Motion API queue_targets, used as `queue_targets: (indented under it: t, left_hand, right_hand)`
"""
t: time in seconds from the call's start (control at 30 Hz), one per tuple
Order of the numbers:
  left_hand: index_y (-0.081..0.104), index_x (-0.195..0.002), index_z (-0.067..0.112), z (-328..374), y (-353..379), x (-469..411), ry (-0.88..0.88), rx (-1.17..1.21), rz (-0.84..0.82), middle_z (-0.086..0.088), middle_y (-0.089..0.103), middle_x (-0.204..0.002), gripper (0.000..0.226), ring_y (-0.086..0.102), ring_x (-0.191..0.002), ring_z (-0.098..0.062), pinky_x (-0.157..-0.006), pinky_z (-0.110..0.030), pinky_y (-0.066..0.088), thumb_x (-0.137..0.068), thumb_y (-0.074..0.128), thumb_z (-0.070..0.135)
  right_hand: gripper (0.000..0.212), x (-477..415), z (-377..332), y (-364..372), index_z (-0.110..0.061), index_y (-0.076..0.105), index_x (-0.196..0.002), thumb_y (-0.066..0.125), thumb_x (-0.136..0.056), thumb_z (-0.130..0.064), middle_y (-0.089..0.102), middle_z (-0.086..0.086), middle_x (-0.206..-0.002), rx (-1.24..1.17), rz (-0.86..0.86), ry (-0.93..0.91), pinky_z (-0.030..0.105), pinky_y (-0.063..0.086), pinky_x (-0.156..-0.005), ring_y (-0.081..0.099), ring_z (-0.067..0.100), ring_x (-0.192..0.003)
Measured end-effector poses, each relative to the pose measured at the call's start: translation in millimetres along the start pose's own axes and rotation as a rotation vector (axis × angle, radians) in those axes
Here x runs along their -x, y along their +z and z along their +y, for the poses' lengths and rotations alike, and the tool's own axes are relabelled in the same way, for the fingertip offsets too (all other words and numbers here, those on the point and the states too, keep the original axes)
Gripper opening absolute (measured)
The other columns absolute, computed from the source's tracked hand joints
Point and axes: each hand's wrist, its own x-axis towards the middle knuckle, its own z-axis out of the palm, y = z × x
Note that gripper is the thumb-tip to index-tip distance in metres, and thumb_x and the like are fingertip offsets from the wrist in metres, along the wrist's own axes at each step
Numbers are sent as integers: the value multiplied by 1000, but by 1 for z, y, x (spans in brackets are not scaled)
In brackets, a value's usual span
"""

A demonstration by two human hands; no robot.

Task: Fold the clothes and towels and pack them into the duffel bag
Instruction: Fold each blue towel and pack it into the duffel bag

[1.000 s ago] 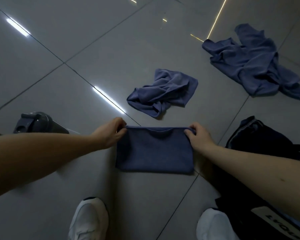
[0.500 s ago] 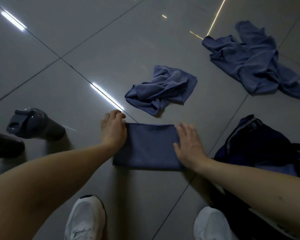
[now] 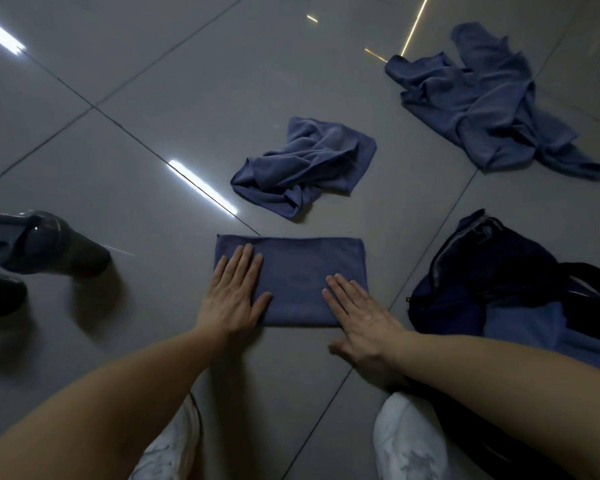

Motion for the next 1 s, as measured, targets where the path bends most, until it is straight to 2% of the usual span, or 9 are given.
queue_targets:
  t: [0.13, 0.2, 0.27, 0.33, 0.4, 0.53, 0.73, 0.9, 1.0]
  left_hand:
    - [-6, -158, 20, 5, -10, 0, 1, 31, -44, -4, -14, -165, 82, -26, -148, -12, -120, -34, -19, -93, 13, 67]
    - [1, -159, 15, 15, -18, -6, -20, 23, -37, -8, -7, -166, 84, -10, -153, -22, -121, -39, -15, -94, 24, 62]
    - [29, -154, 10, 35, -32, -9, -12, 20, 28, -14, 20, -163, 77, 20, -149, -33, -120, -42, -4, -90, 52, 44]
    - [45, -143, 16, 60, -42, -10, 88, 45, 41, -12, 36, -152, 62, 37, -137, -35, -114, -41, 7, -85, 62, 32]
    - [51, -134, 22, 89, -43, -10, 253, 81, 14, -7, 42, -142, 46, 42, -126, -30, -107, -40, 20, -90, 59, 33]
    - [67, -115, 17, 140, -23, -12, 493, 126, -57, -8, 61, -115, 32, 57, -99, -30, -80, -40, 47, -83, 69, 25]
    - [46, -138, 10, 174, -15, -14, 368, -25, -120, -13, 49, -128, 43, 47, -114, -33, -90, -43, 40, -95, 48, 19]
    - [66, -108, 13, 181, -9, -16, 367, 48, -73, -9, 61, -96, 25, 59, -87, -30, -67, -38, 46, -84, 63, 21]
    - [66, -103, 14, 177, -8, -14, 371, 109, -57, -7, 61, -93, 22, 58, -85, -28, -65, -37, 45, -82, 67, 21]
  right_hand:
    - [101, 1, -7, -11, -14, -17, -156, 13, -80, -74, -34, 7, -159, -49, -33, 15, 40, -16, -121, -32, 24, -147]
    - [85, -3, -8, -19, -5, 16, -158, 33, -92, -57, 7, 15, -167, -153, 125, 50, 50, 13, -124, 8, 35, -153]
    - [69, -14, -4, -31, -4, 41, -149, 59, -87, -26, 39, 18, -155, -226, 303, 125, 56, 39, -110, 40, 39, -140]
    - [73, -30, 8, -49, -7, 33, -153, 59, -86, -11, 31, 14, -159, -220, 355, 234, 52, 34, -114, 30, 36, -145]
    - [72, -46, 24, -65, -10, 17, -158, 51, -94, -11, 16, 9, -164, -232, 304, 315, 45, 21, -121, 14, 31, -151]
    - [58, -62, 50, -77, -12, 31, -153, 52, -100, -22, 39, 12, -151, -372, 232, 392, 42, 32, -113, 34, 35, -138]
    - [29, -63, 53, -77, -11, 62, -117, 63, -91, -24, 59, 16, -116, -408, 290, 435, 41, 44, -95, 50, 37, -114]
    - [15, -57, 55, -78, -14, 63, -99, 66, -88, -23, 57, 17, -114, -475, 263, 554, 38, 47, -84, 54, 37, -105]
    - [13, -54, 53, -86, -17, 55, -91, 65, -83, -16, 57, 15, -112, -551, 232, 608, 32, 42, -72, 53, 31, -89]
